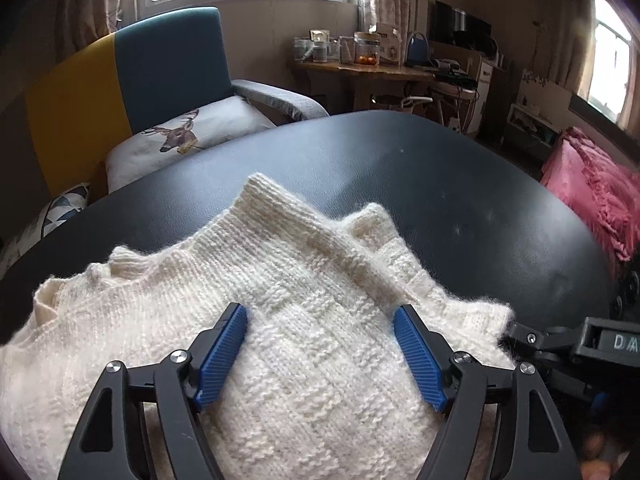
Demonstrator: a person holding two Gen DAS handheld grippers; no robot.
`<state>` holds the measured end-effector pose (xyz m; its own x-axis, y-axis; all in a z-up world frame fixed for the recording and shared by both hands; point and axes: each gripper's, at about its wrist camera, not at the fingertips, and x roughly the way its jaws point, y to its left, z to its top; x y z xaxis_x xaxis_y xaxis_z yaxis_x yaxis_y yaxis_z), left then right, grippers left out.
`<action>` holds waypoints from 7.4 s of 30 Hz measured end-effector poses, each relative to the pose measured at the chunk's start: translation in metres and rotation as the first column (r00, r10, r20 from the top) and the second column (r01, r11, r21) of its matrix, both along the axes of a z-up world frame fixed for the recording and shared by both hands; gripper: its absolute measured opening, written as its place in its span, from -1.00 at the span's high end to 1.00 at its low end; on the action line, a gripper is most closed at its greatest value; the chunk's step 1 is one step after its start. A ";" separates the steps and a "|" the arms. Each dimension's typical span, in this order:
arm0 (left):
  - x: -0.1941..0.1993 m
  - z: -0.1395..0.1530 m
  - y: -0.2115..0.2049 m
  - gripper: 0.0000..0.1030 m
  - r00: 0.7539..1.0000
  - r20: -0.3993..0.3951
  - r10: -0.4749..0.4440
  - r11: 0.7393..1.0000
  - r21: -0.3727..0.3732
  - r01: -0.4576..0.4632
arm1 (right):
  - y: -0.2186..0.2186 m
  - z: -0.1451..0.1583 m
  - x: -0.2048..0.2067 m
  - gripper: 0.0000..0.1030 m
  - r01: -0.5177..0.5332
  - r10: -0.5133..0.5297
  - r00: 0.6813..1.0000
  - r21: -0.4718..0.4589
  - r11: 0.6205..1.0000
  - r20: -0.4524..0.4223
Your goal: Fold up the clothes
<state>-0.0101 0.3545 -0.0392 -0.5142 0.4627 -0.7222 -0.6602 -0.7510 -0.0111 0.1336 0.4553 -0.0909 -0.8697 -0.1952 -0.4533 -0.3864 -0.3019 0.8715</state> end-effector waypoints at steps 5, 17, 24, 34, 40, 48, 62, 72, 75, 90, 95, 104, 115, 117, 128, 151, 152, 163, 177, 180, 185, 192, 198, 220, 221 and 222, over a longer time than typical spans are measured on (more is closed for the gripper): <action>0.001 0.020 -0.008 -0.50 0.995 -0.081 0.052 0.998 0.048 -0.048 | -0.005 0.001 0.001 0.90 -0.091 0.090 0.994 -0.019 0.996 -0.055; -0.018 -0.012 0.006 -0.73 0.999 0.016 0.045 0.998 -0.054 -0.044 | 0.008 -0.001 0.012 1.00 0.003 -0.005 0.999 0.038 0.999 0.037; -0.016 -0.016 0.006 -0.82 0.999 0.025 0.034 0.998 -0.052 -0.033 | 0.003 0.054 0.043 0.80 -0.077 0.082 0.997 0.316 0.946 -0.001; -0.014 -0.018 0.005 -0.87 0.999 0.028 0.023 0.998 -0.050 -0.022 | -0.001 0.037 -0.069 0.93 -0.464 0.369 0.885 0.470 0.751 0.283; -0.013 -0.018 0.006 -0.88 0.999 0.024 0.024 0.998 -0.064 -0.023 | 0.005 0.021 -0.068 1.00 -0.429 0.327 0.901 0.484 0.763 0.284; -0.020 0.020 0.025 -0.87 0.995 -0.094 -0.028 0.996 -0.092 0.019 | 0.023 0.041 -0.032 0.52 -0.463 0.394 0.886 0.405 0.789 0.245; -0.075 -0.023 0.052 -0.99 0.994 0.100 0.036 0.989 -0.150 -0.021 | 0.008 0.010 -0.045 0.82 -0.573 0.536 0.819 0.277 0.771 0.204; -0.077 -0.024 0.052 -1.00 0.994 0.104 0.041 0.990 -0.137 -0.027 | 0.004 0.003 -0.028 0.85 -0.547 0.512 0.837 0.267 0.793 0.195; -0.076 -0.010 0.044 -0.99 0.988 0.156 0.019 0.995 -0.105 -0.002 | 0.009 0.002 -0.027 0.74 -0.520 0.494 0.854 0.236 0.821 0.161; -0.032 0.011 -0.091 -0.98 0.972 0.028 0.233 0.969 -0.097 -0.229 | -0.066 0.055 -0.079 0.64 -0.542 0.507 0.826 0.590 0.599 0.244; -0.012 0.019 -0.146 -0.98 0.957 0.090 0.277 0.960 0.022 -0.280 | -0.049 0.028 -0.089 0.90 -0.523 0.441 0.852 0.489 0.698 0.282; 0.045 0.044 -0.296 -0.98 0.922 0.016 0.386 0.905 0.185 -0.382 | -0.115 0.092 -0.082 0.72 -0.473 0.421 0.873 0.632 0.614 0.245; 0.058 -0.006 -0.451 0.34 0.816 0.238 0.527 0.786 0.227 -0.575 | -0.324 0.094 -0.160 0.89 -0.787 0.845 0.475 0.547 0.285 0.244; 0.054 -0.012 -0.459 0.34 0.816 0.268 0.511 0.788 0.232 -0.570 | -0.338 0.086 -0.172 0.89 -0.823 0.857 0.445 0.495 0.278 0.259; 0.039 -0.015 -0.441 0.91 0.939 0.283 0.196 0.898 0.332 -0.288 | -0.337 0.042 -0.200 1.00 -0.878 0.843 0.463 0.272 0.394 0.274; 0.015 -0.010 -0.445 0.97 0.862 0.476 -0.173 0.902 0.429 -0.055 | -0.339 0.049 -0.197 0.96 -0.878 0.829 0.447 0.340 0.335 0.336; 0.016 -0.002 -0.453 0.96 0.887 0.445 -0.122 0.888 0.448 -0.102 | -0.341 0.055 -0.196 0.87 -0.878 0.828 0.442 0.355 0.321 0.344; -0.008 -0.012 -0.424 0.12 0.881 0.432 0.193 0.880 0.321 -0.350 | -0.391 0.092 -0.213 0.63 -0.823 0.763 0.447 0.550 0.145 0.467; 0.017 -0.032 -0.437 0.44 0.817 0.466 0.340 0.764 0.370 -0.529 | -0.478 0.068 -0.281 0.62 -0.826 0.749 0.166 0.505 -0.249 0.641; 0.019 -0.032 -0.430 0.49 0.830 0.442 0.340 0.781 0.360 -0.511 | -0.480 0.062 -0.281 0.74 -0.807 0.746 0.168 0.524 -0.271 0.644; 0.023 -0.032 -0.418 0.54 0.843 0.414 0.344 0.809 0.325 -0.490 | -0.495 0.067 -0.282 1.00 -0.743 0.690 0.272 0.602 -0.293 0.671; 0.025 -0.036 -0.419 0.54 0.838 0.423 0.344 0.798 0.338 -0.499 | -0.499 0.055 -0.295 1.00 -0.758 0.711 0.303 0.613 -0.224 0.635; 0.024 -0.041 -0.423 0.52 0.830 0.445 0.337 0.782 0.358 -0.510 | -0.478 0.088 -0.283 0.55 -0.746 0.793 0.286 0.644 -0.168 0.538; 0.022 -0.051 -0.429 0.50 0.841 0.406 0.358 0.797 0.337 -0.502 | -0.516 0.044 -0.290 0.81 -0.702 0.651 0.346 0.647 -0.299 0.676; 0.021 -0.051 -0.431 0.50 0.842 0.409 0.352 0.796 0.343 -0.499 | -0.512 0.047 -0.288 0.71 -0.714 0.669 0.345 0.647 -0.268 0.658; 0.020 -0.051 -0.434 0.49 0.842 0.418 0.342 0.790 0.356 -0.498 | -0.504 0.053 -0.289 0.70 -0.734 0.695 0.341 0.641 -0.224 0.633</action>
<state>0.0100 -0.0791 -0.0904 -0.5128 0.5569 -0.6534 -0.1792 -0.8137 -0.5529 -0.1553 -0.0491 -0.0377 -0.4196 -0.2505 -0.8724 0.6015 -0.7966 -0.0606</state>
